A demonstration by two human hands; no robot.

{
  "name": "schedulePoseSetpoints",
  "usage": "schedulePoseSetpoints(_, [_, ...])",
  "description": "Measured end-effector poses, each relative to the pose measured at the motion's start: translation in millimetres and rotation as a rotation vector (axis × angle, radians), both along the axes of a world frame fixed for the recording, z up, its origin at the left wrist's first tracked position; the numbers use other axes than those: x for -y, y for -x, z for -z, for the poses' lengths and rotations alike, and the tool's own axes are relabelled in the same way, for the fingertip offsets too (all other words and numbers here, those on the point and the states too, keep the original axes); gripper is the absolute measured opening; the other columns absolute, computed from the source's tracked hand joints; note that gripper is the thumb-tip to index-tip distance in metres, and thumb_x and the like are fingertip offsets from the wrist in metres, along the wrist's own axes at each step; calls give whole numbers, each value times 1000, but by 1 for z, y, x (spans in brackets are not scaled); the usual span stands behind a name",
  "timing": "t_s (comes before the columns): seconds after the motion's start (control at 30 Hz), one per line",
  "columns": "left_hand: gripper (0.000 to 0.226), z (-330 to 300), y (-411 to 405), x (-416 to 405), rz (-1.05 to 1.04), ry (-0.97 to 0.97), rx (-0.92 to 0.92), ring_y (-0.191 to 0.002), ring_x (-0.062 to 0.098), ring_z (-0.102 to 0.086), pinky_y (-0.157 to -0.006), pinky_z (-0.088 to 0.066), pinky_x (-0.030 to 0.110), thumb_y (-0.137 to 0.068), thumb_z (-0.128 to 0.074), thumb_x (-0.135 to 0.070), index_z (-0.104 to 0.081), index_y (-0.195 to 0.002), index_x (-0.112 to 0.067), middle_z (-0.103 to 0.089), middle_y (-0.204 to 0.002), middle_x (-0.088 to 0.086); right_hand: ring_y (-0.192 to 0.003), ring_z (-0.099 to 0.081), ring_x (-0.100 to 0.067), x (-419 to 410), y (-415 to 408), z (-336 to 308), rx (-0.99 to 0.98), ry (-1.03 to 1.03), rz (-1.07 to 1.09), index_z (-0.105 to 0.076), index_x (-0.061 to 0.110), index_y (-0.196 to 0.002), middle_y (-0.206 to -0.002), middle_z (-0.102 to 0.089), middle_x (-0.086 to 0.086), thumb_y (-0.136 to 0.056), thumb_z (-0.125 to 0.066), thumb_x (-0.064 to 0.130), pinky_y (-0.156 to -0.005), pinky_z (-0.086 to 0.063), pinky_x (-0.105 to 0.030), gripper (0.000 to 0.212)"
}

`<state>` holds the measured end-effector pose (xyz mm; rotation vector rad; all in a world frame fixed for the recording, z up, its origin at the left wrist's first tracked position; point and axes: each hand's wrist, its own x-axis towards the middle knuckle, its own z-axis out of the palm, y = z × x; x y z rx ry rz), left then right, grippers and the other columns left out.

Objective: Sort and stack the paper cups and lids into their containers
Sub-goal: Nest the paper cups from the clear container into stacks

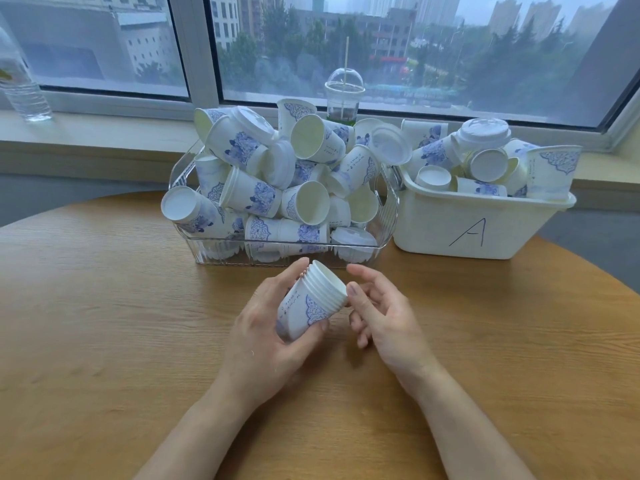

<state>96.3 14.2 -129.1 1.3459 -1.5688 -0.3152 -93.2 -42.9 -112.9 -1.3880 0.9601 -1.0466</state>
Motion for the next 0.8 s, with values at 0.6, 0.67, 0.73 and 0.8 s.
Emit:
schedulePoseSetpoints(0.6, [77, -6, -16, 12, -264, 61, -242, -121, -7, -54, -99, -49, 17, -86, -85, -27, -47, -151, -40, -59, -133, -12, -131, -52, -7, 66, -63, -55, -458, 548, 270, -52, 29, -145, -141, -58, 12, -87, -82, 43, -112, -45, -35, 68])
schedulePoseSetpoints(0.67, [79, -6, -16, 13, -283, 74, -192, -118, -15, -51, -95, -39, 2, -84, -86, -24, -48, -153, -34, -60, -132, -11, -133, -51, -10, 76, -76, -58, -527, 559, 255, -49, 27, -147, -144, -56, 9, -85, -84, 45, -113, -45, -37, 74])
schedulePoseSetpoints(0.73, [83, -5, -15, 13, -283, 79, -166, -118, -17, -49, -95, -35, -1, -83, -87, -23, -47, -155, -31, -59, -133, -11, -135, -51, -13, 83, -84, -59, -577, 570, 266, -48, 24, -149, -146, -55, 7, -84, -84, 45, -113, -44, -38, 77])
schedulePoseSetpoints(0.8, [87, -3, -15, 13, -268, 85, -169, -118, -9, -53, -97, -36, 1, -82, -88, -24, -45, -157, -33, -58, -133, -13, -138, -49, -17, 90, -88, -58, -602, 577, 285, -47, 21, -150, -149, -54, 3, -84, -85, 42, -115, -42, -40, 79])
